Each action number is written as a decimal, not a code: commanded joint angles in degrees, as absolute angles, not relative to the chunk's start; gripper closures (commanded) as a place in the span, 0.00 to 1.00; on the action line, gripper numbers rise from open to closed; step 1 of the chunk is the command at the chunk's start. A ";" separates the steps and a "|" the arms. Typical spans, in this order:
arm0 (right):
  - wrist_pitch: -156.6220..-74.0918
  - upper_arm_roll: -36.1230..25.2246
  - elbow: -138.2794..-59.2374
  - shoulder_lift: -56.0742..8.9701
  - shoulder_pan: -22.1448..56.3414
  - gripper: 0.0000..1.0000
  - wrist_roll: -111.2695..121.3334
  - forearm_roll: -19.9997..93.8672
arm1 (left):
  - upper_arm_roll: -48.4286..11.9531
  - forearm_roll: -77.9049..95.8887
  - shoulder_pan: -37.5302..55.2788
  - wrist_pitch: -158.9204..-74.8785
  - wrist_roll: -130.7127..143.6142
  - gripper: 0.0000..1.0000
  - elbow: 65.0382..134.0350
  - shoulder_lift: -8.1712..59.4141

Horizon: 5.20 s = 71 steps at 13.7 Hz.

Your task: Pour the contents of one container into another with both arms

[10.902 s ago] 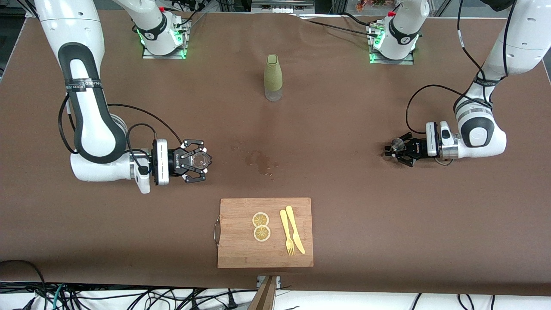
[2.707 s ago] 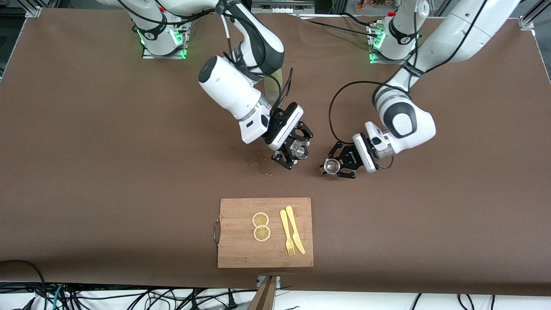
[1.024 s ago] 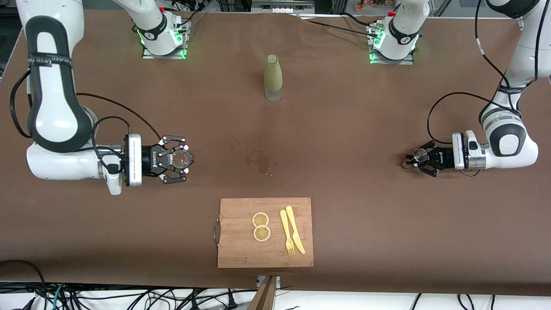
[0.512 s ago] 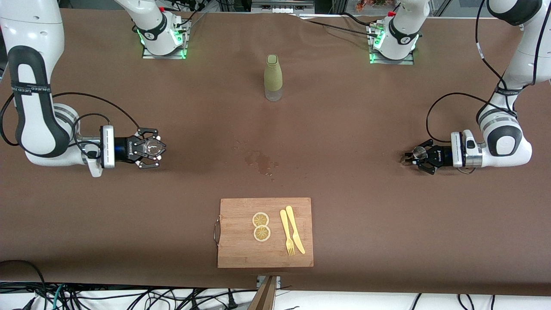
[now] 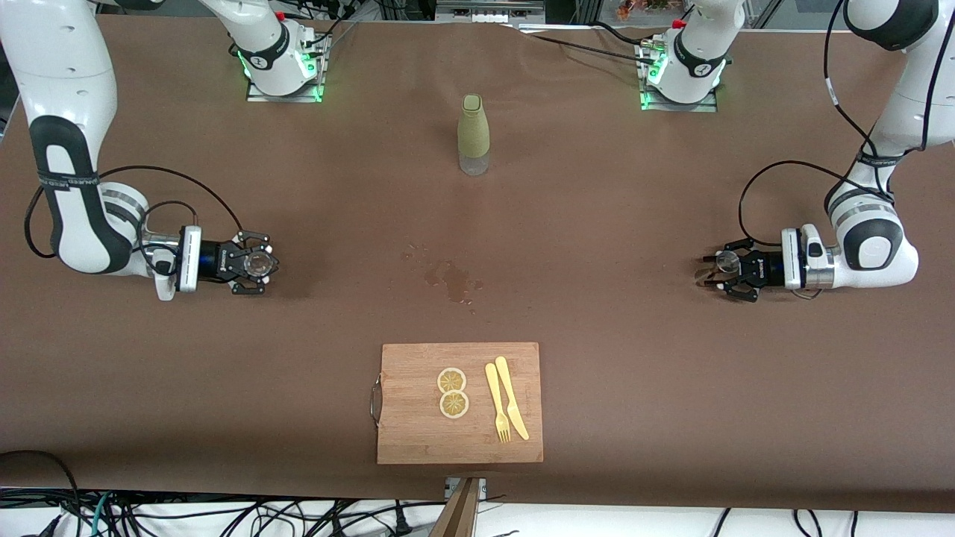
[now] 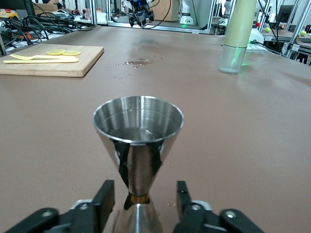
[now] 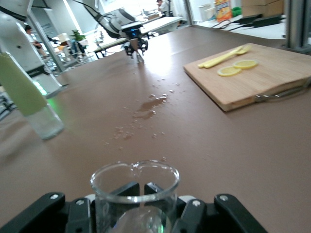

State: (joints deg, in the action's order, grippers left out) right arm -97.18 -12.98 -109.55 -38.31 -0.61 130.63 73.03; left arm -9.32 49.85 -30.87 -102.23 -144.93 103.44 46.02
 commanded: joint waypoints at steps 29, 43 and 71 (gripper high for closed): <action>-104.85 -12.12 -111.08 -35.52 -2.64 0.00 132.99 59.17 | -3.87 9.51 -20.57 -101.87 -63.67 0.00 102.31 4.40; -101.61 -15.82 -114.01 -9.24 -0.97 0.00 72.21 28.06 | -12.21 -2.99 -15.56 -92.21 -14.08 0.00 101.34 -4.74; -92.55 -4.14 -100.28 8.07 1.50 0.00 -6.07 0.35 | -10.72 1.58 -13.62 -92.11 -10.90 0.00 100.46 -4.92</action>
State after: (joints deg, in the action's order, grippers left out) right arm -89.82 -5.76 -95.24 1.84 2.93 -4.79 0.57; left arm -11.38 0.57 -14.33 -92.22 -11.41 100.73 -4.67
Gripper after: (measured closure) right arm 0.000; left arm 0.000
